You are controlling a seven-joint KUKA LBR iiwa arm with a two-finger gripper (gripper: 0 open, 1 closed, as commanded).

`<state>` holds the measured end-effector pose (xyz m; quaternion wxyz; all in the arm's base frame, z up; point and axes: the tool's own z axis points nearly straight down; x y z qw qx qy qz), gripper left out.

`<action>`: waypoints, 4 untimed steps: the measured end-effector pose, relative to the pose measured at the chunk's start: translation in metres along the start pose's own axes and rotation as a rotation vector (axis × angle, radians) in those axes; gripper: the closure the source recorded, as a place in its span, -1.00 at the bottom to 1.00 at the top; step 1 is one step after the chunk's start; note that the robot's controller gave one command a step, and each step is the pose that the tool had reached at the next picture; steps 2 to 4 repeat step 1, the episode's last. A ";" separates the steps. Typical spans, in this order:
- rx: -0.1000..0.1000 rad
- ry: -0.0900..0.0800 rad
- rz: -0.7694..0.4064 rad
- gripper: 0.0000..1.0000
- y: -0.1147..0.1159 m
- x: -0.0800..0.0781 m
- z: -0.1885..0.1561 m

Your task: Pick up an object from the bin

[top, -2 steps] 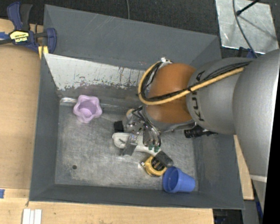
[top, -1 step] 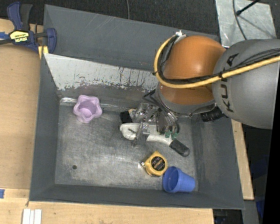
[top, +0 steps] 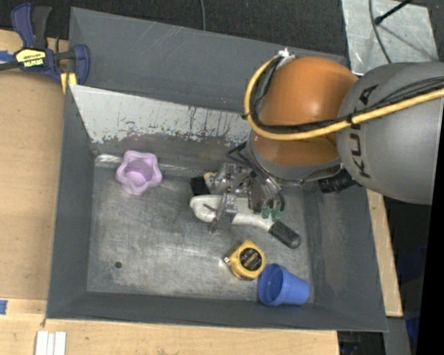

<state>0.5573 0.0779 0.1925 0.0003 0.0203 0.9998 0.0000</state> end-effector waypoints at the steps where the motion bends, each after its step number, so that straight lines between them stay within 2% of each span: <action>1: 0.001 0.002 -0.034 1.00 0.005 0.000 -0.033; 4: 0.001 0.002 -0.034 1.00 0.005 0.000 -0.033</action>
Offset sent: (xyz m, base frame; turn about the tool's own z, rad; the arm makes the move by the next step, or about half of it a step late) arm 0.0136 0.0314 0.1231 -0.2615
